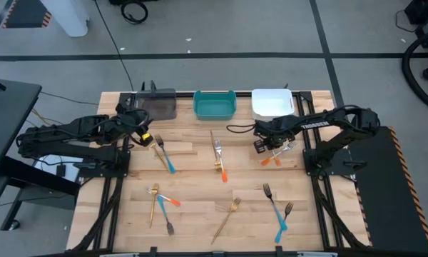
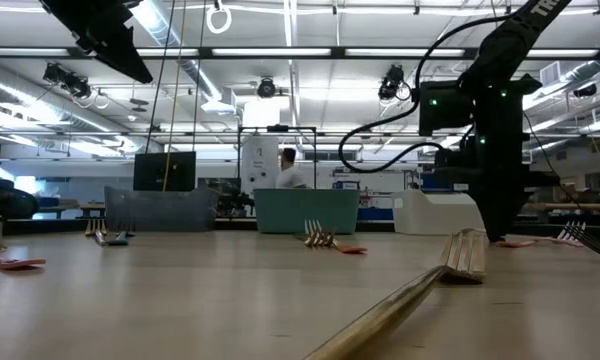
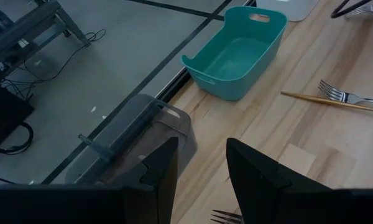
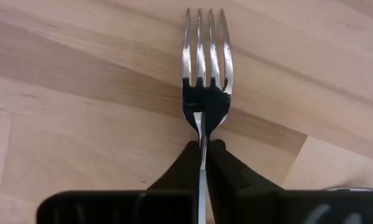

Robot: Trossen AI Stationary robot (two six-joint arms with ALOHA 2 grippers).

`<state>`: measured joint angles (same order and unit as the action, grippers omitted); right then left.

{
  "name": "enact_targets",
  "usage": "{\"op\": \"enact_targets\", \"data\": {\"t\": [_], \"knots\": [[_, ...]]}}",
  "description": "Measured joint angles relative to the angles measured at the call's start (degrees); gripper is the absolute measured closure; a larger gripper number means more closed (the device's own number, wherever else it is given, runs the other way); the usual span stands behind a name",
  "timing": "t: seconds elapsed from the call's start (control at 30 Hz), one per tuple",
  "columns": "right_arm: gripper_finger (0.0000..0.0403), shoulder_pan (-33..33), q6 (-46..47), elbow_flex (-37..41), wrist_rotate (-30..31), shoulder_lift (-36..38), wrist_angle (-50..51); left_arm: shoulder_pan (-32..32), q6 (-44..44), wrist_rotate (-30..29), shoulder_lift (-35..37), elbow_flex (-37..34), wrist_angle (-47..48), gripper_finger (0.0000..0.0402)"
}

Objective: Sort silverware by color (type)
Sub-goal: Put the orange fork into the white bin

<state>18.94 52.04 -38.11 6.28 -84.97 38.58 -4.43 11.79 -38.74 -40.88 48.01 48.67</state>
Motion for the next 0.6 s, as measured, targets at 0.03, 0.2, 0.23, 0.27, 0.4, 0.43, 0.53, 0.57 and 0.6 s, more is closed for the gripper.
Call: {"op": "enact_targets", "data": {"t": [0.03,0.2,0.23,0.27,0.4,0.43,0.53,0.57,0.6], "knots": [[0.0381,0.00,-0.25,0.02,-0.01,-0.04,0.11,0.00,0.00,0.00,0.01,0.00,0.01,0.0259],[0.0393,-0.12,-3.90,-0.23,-0.75,0.33,0.41,-0.01,0.00,0.00,0.01,0.00,0.00,0.0259],[0.0393,-0.33,-4.41,-0.53,-0.82,0.64,0.60,-0.01,0.00,0.00,0.02,0.00,0.02,0.0259],[0.0392,-0.57,-4.79,-0.85,-0.80,0.89,0.83,0.00,0.00,0.00,0.00,0.00,0.00,0.0259],[0.0392,-1.32,-7.62,-3.35,-0.77,3.46,-2.23,0.00,0.21,0.00,0.01,0.00,0.00,0.0259],[0.0392,-1.40,-8.64,-3.94,-0.81,4.15,-2.55,0.00,0.51,0.00,0.02,0.00,0.00,0.0259],[0.0392,-1.38,-12.33,-6.45,-0.98,6.26,-3.49,0.00,1.33,-0.01,0.01,0.00,-0.08,0.0259],[0.0392,-1.13,-14.09,-7.89,-0.44,7.27,-4.17,-0.01,1.70,-0.02,0.01,0.00,-0.22,0.0259],[0.0392,-0.80,-16.22,-9.24,0.98,8.16,-4.32,0.00,2.73,-0.01,0.01,0.00,-0.51,0.0259]]}}
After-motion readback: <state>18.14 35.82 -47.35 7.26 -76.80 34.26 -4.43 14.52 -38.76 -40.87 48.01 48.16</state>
